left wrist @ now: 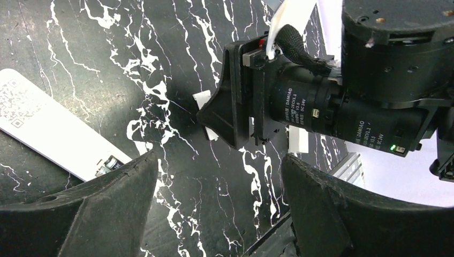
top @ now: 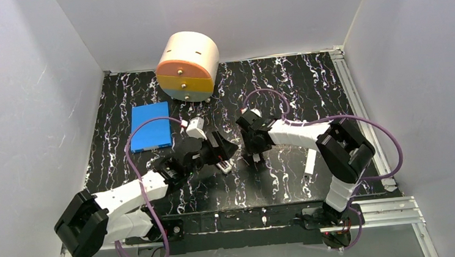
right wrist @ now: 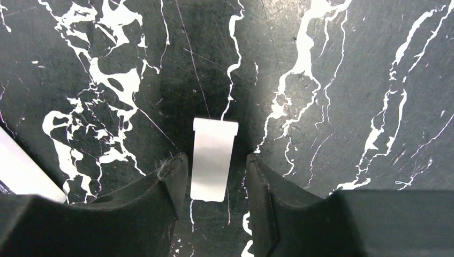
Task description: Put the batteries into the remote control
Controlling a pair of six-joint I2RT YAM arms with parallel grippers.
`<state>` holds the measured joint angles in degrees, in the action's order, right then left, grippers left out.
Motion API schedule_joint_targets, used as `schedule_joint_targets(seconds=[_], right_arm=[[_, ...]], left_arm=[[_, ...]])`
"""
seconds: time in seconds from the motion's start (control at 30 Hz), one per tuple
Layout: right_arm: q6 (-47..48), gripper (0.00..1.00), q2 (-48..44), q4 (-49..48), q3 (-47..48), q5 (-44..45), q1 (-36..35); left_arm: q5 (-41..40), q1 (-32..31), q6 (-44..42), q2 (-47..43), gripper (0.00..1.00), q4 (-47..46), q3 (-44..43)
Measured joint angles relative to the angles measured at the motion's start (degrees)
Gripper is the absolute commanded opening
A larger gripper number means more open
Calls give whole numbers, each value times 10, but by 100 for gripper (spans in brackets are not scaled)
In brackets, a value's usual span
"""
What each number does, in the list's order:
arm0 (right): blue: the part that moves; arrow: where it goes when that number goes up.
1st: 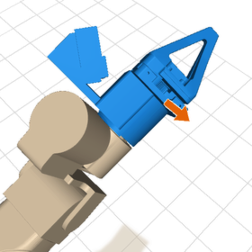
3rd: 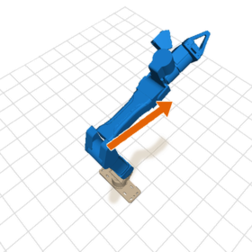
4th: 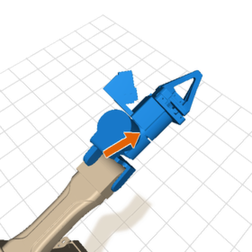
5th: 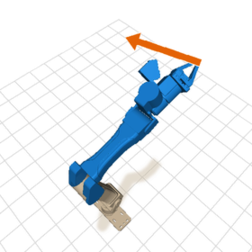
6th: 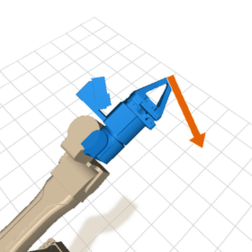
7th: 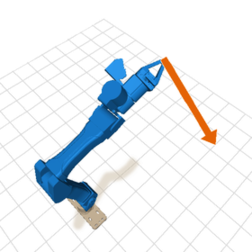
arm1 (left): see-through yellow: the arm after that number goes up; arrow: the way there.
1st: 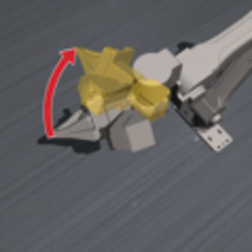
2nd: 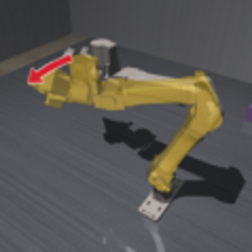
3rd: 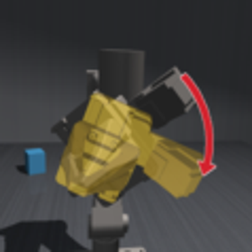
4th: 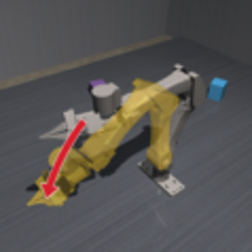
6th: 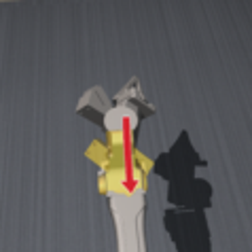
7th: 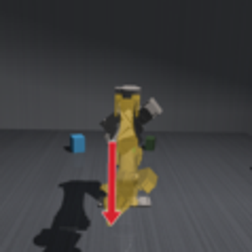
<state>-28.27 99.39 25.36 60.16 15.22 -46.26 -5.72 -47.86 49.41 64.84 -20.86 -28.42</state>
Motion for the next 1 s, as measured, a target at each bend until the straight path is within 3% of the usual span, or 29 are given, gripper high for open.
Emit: schedule_joint_targets(seconds=[0.2,0.6,1.0], right_arm=[[-12,35,5,4,7,2,0],[-73,34,-24,-12,-20,-2,6],[-149,35,-158,-40,-43,-41,80]], left_arm=[[1,0,-4,-1,82,-9,5],[49,-2,15,68,74,-46,11],[94,-24,27,185,74,-123,-17]])
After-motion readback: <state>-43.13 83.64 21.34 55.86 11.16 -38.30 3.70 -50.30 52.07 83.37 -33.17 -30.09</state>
